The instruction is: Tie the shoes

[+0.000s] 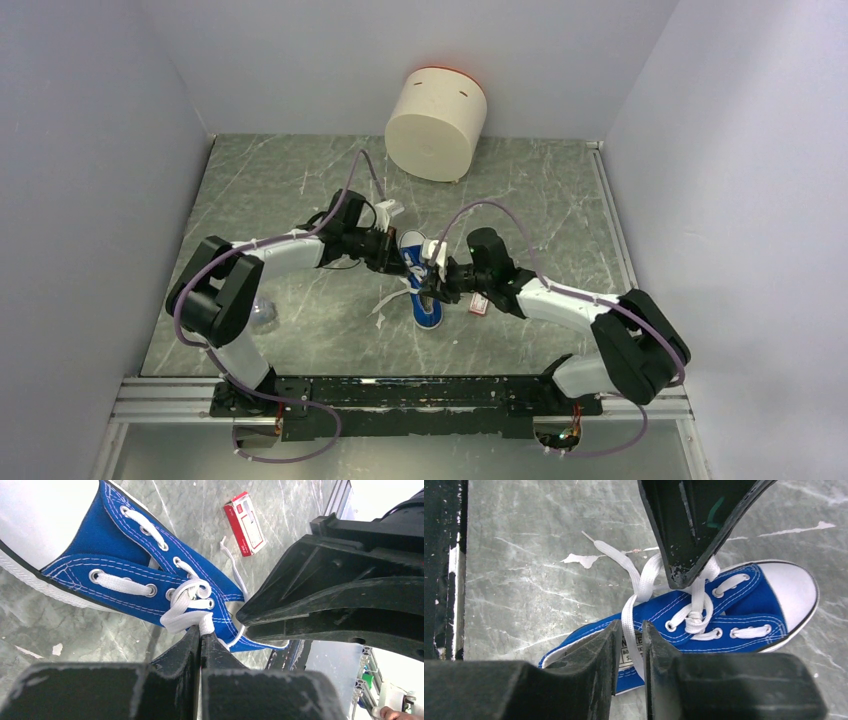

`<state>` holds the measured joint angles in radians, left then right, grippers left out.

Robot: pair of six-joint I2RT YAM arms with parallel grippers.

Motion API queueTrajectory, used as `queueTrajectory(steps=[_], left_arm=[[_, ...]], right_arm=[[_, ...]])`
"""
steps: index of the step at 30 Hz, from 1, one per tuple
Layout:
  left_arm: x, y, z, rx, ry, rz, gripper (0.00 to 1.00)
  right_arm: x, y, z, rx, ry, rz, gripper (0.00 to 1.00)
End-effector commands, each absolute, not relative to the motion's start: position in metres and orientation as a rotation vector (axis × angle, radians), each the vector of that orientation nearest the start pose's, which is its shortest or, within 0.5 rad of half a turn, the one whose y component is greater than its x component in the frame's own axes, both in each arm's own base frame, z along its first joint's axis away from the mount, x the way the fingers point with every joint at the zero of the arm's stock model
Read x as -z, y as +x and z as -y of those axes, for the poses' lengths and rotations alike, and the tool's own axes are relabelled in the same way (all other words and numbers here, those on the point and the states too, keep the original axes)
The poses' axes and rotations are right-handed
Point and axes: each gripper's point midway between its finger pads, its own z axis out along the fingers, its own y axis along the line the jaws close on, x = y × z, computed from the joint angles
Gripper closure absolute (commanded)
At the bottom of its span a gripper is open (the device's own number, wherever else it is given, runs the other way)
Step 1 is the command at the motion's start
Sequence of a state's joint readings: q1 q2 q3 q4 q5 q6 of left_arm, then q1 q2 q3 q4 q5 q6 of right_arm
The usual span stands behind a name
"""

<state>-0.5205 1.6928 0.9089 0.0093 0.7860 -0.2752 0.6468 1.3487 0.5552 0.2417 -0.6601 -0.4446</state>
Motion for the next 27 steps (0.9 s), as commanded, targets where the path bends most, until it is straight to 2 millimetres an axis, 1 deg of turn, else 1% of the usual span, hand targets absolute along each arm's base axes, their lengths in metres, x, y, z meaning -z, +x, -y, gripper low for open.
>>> queueTrajectory(steps=[1,4,6,8,9,12,16,19,21,24,25,27], left_arm=[[-0.092,0.262,0.303,1.351,0.747,-2.276,0.95],[-0.093,0.261,0.306,1.389,0.743,-2.269,0.95],[-0.094,0.264,0.307,1.387,0.748,-2.264,0.95],[-0.096,0.264,0.307,1.375,0.75,-2.262,0.95],[-0.097,0.265,0.306,1.372,0.748,-2.259,0.95],[-0.1,0.261,0.303,1.363,0.745,-2.257,0.95],[-0.106,0.247,0.298,1.391,0.762,-2.221,0.95],[-0.103,0.239,0.296,1.416,0.742,-2.232,0.95],[-0.101,0.238,0.295,1.414,0.735,-2.238,0.95],[-0.105,0.237,0.296,1.428,0.725,-2.217,0.95],[-0.107,0.237,0.297,1.429,0.723,-2.209,0.95],[-0.104,0.239,0.296,1.418,0.711,-2.215,0.95]], right_arm=[[-0.09,0.223,-0.292,-0.84,-1.423,-1.556,0.75],[-0.085,0.222,-0.294,-0.854,-1.439,-1.57,0.74],[-0.085,0.224,-0.293,-0.837,-1.444,-1.571,0.77],[-0.086,0.228,-0.292,-0.815,-1.429,-1.584,0.96],[-0.087,0.231,-0.291,-0.8,-1.419,-1.593,1.0],[-0.091,0.237,-0.285,-0.757,-1.36,-1.649,1.0],[-0.096,0.248,-0.271,-0.682,-1.184,-1.757,1.0],[-0.102,0.255,-0.264,-0.656,-1.044,-1.804,1.0],[-0.103,0.257,-0.262,-0.655,-0.983,-1.83,1.0],[-0.092,0.261,-0.266,-0.658,-0.985,-1.912,1.0],[-0.086,0.26,-0.267,-0.666,-1.009,-1.937,1.0],[-0.083,0.254,-0.273,-0.714,-1.059,-1.939,1.0]])
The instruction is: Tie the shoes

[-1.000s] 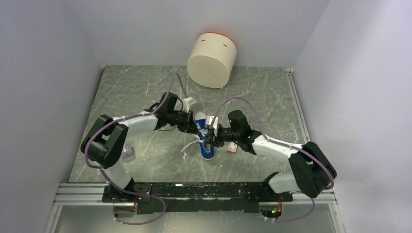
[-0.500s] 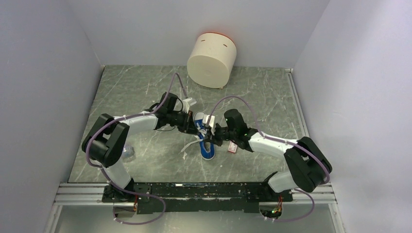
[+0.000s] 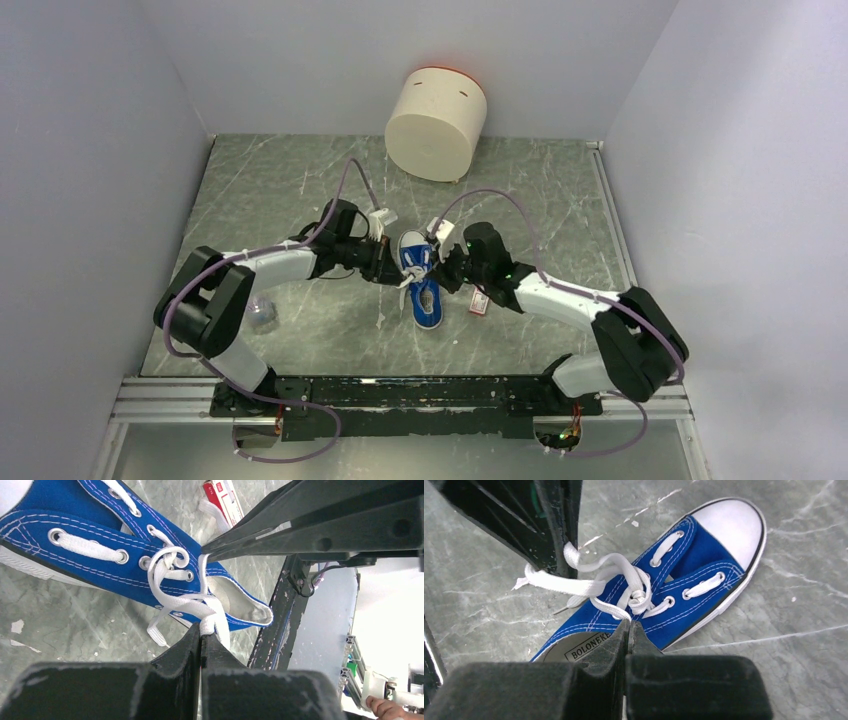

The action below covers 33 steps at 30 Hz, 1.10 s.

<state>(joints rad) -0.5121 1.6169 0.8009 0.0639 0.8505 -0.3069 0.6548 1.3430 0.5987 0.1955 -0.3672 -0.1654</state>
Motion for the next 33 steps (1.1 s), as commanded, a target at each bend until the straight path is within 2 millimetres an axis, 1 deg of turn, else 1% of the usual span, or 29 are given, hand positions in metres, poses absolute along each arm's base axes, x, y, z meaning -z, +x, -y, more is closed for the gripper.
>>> queueTrajectory(steps=[1,5,10,11,13,15,17,20,24,25,26,27,28,29,31,33], left_arm=[[-0.1,0.238,0.295,1.408,0.704,-2.234,0.95],[-0.079,0.235,0.286,1.34,0.663,-2.334,0.95],[-0.066,0.222,0.279,1.344,0.647,-2.416,0.94],[-0.062,0.217,0.276,1.345,0.637,-2.454,0.94],[-0.063,0.215,0.275,1.347,0.641,-2.458,0.91],[-0.067,0.218,0.274,1.32,0.647,-2.44,0.88],[-0.07,0.224,0.272,1.265,0.655,-2.434,0.82],[-0.072,0.234,0.262,1.128,0.656,-2.465,0.74],[-0.088,0.249,0.253,0.998,0.643,-2.406,0.58],[-0.09,0.251,0.252,0.986,0.648,-2.397,0.47],[-0.091,0.252,0.252,0.983,0.655,-2.398,0.32],[-0.09,0.252,0.252,0.981,0.671,-2.409,0.19],[-0.088,0.253,0.252,0.976,0.686,-2.425,0.1],[-0.086,0.255,0.251,0.958,0.697,-2.442,0.05],[-0.085,0.268,0.247,0.878,0.691,-2.459,0.06],[-0.092,0.281,0.251,0.868,0.697,-2.425,0.1]], right_arm=[[-0.084,0.252,-0.275,-0.734,-1.062,-1.928,1.0],[-0.087,0.254,-0.276,-0.741,-1.01,-1.911,1.0],[-0.086,0.255,-0.273,-0.724,-1.0,-1.922,1.0],[-0.087,0.255,-0.272,-0.724,-0.994,-1.919,1.0],[-0.087,0.252,-0.273,-0.739,-1.0,-1.907,1.0],[-0.085,0.249,-0.273,-0.75,-1.009,-1.91,1.0],[-0.084,0.247,-0.273,-0.754,-1.02,-1.914,1.0],[-0.086,0.245,-0.273,-0.762,-1.047,-1.905,1.0],[-0.085,0.239,-0.273,-0.774,-1.095,-1.898,1.0],[-0.083,0.238,-0.273,-0.773,-1.102,-1.901,1.0],[-0.083,0.238,-0.272,-0.771,-1.108,-1.9,1.0],[-0.083,0.238,-0.272,-0.769,-1.111,-1.899,1.0],[-0.083,0.238,-0.273,-0.771,-1.114,-1.895,1.0],[-0.084,0.238,-0.273,-0.775,-1.114,-1.894,1.0],[-0.085,0.237,-0.276,-0.791,-1.115,-1.89,1.0],[-0.086,0.237,-0.278,-0.802,-1.116,-1.887,1.0]])
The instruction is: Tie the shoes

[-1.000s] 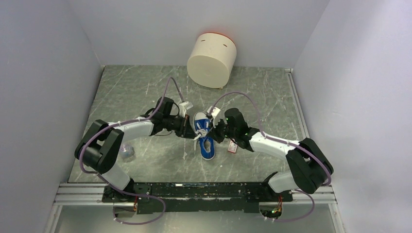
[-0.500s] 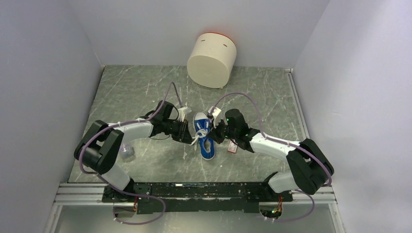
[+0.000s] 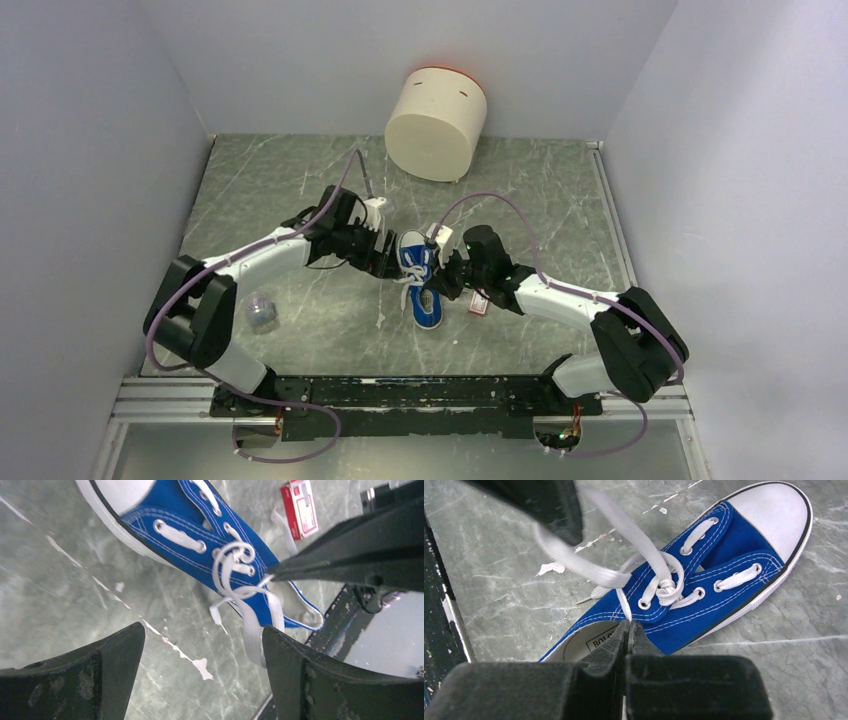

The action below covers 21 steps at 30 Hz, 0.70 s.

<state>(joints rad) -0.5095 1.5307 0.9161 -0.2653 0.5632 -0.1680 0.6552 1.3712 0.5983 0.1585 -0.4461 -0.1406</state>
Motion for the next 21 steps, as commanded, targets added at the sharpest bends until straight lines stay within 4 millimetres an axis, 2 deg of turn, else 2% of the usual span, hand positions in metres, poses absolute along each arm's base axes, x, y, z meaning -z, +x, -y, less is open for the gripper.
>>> queueTrajectory(steps=[1,6,7,9,12,14,17,21], left_arm=[[-0.097,0.287,0.257,0.898,0.706,-2.397,0.14],[-0.099,0.307,0.285,1.044,0.704,-2.399,0.53],[-0.099,0.308,0.286,1.051,0.692,-2.405,0.57],[-0.101,0.303,0.284,1.061,0.665,-2.401,0.55],[-0.109,0.29,0.291,1.177,0.669,-2.312,0.29],[-0.113,0.285,0.301,1.294,0.685,-2.261,0.23],[-0.104,0.291,0.31,1.344,0.702,-2.286,0.25],[-0.088,0.3,0.312,1.311,0.726,-2.342,0.3]], right_arm=[[-0.086,0.237,-0.279,-0.808,-1.117,-1.887,1.0],[-0.088,0.24,-0.279,-0.796,-1.13,-1.878,1.0],[-0.088,0.24,-0.278,-0.791,-1.133,-1.875,1.0],[-0.088,0.24,-0.277,-0.784,-1.134,-1.874,1.0],[-0.09,0.24,-0.278,-0.787,-1.123,-1.863,1.0],[-0.092,0.241,-0.279,-0.796,-1.109,-1.857,1.0],[-0.093,0.241,-0.282,-0.81,-1.098,-1.852,1.0],[-0.095,0.241,-0.284,-0.825,-1.098,-1.849,1.0]])
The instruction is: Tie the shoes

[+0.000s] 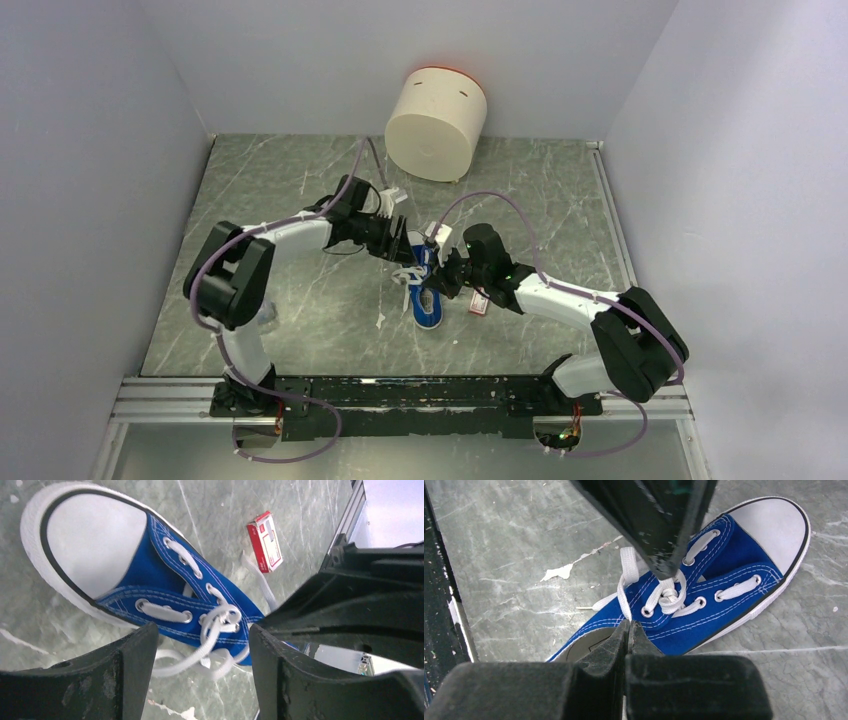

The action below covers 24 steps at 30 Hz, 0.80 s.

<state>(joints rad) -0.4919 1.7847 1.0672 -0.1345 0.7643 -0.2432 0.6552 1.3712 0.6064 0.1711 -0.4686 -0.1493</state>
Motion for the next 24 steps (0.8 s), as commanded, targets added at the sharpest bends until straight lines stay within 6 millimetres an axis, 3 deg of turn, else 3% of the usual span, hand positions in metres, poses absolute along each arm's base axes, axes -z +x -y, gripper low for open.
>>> queueTrajectory(steps=[1,7,14,18,24], left_arm=[[-0.086,0.3,0.313,1.321,0.736,-2.341,0.31],[-0.074,0.289,0.32,1.4,0.764,-2.359,0.43],[-0.081,0.272,0.318,1.488,0.764,-2.326,0.57],[-0.08,0.26,0.315,1.523,0.776,-2.327,0.61],[-0.084,0.258,0.315,1.538,0.759,-2.321,0.64]], right_arm=[[-0.096,0.242,-0.284,-0.826,-1.096,-1.847,1.0],[-0.095,0.241,-0.283,-0.819,-1.092,-1.85,1.0],[-0.095,0.247,-0.282,-0.809,-1.015,-1.874,1.0],[-0.095,0.256,-0.281,-0.774,-0.968,-1.896,1.0],[-0.09,0.264,-0.282,-0.757,-0.958,-1.913,1.0]])
